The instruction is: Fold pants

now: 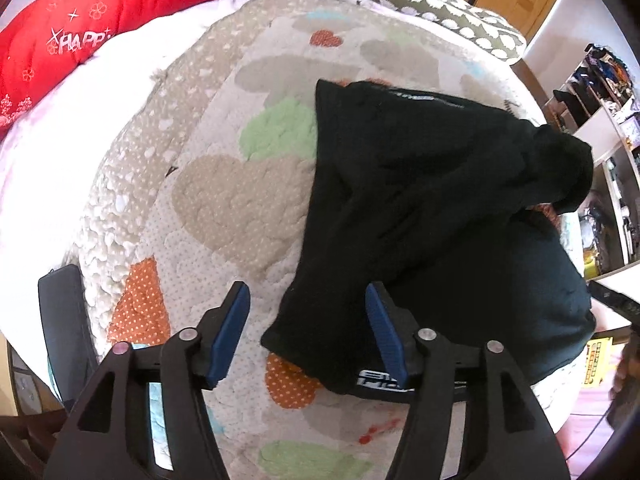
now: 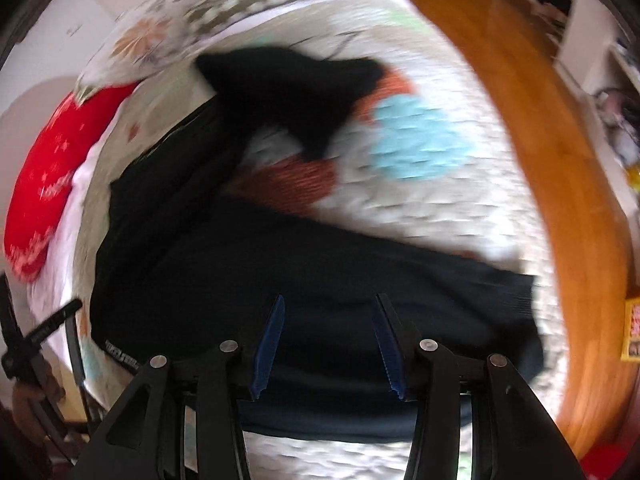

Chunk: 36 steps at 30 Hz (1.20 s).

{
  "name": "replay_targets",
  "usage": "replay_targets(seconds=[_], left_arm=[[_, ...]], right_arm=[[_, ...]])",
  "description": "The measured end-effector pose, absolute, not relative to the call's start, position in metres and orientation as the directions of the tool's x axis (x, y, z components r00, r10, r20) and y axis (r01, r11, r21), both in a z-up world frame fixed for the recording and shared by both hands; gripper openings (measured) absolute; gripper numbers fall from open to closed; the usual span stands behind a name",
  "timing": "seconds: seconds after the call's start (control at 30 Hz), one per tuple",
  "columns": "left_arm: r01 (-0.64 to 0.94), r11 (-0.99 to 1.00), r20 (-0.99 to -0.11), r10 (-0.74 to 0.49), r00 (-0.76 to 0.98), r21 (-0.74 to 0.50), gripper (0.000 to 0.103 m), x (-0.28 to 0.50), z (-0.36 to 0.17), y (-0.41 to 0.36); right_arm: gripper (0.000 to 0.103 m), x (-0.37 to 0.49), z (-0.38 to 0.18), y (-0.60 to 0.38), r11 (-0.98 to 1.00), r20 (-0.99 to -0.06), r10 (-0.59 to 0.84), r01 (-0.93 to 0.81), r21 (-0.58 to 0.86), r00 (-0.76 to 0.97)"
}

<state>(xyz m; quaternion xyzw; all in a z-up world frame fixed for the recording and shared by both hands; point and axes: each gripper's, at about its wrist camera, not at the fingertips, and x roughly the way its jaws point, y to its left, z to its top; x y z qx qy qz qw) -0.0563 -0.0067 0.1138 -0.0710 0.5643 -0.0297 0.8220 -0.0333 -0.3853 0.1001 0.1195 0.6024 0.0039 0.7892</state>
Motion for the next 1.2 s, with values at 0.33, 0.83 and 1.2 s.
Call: replay_targets(seconds=[0.33,0.83,1.2], left_arm=[[-0.036,0.989,-0.939,-0.122,0.320,-0.141,0.060,-0.051,0.082,-0.024],[-0.026,0.990,-0.961,-0.129,0.246,-0.139,0.068,-0.021,0.061,-0.020],[0.018,0.981,-0.923,-0.186,0.337,-0.192,0.085,0.042,0.097,-0.001]], right_arm=[[0.048,-0.026,0.067,-0.342,0.975,-0.959,0.198,0.062,0.214,0.201],[0.062,0.006,0.076,-0.330,0.973,-0.950,0.216,0.031,0.229,0.227],[0.062,0.094,0.153,-0.363,0.954,-0.867,0.298,-0.108,0.279,0.400]])
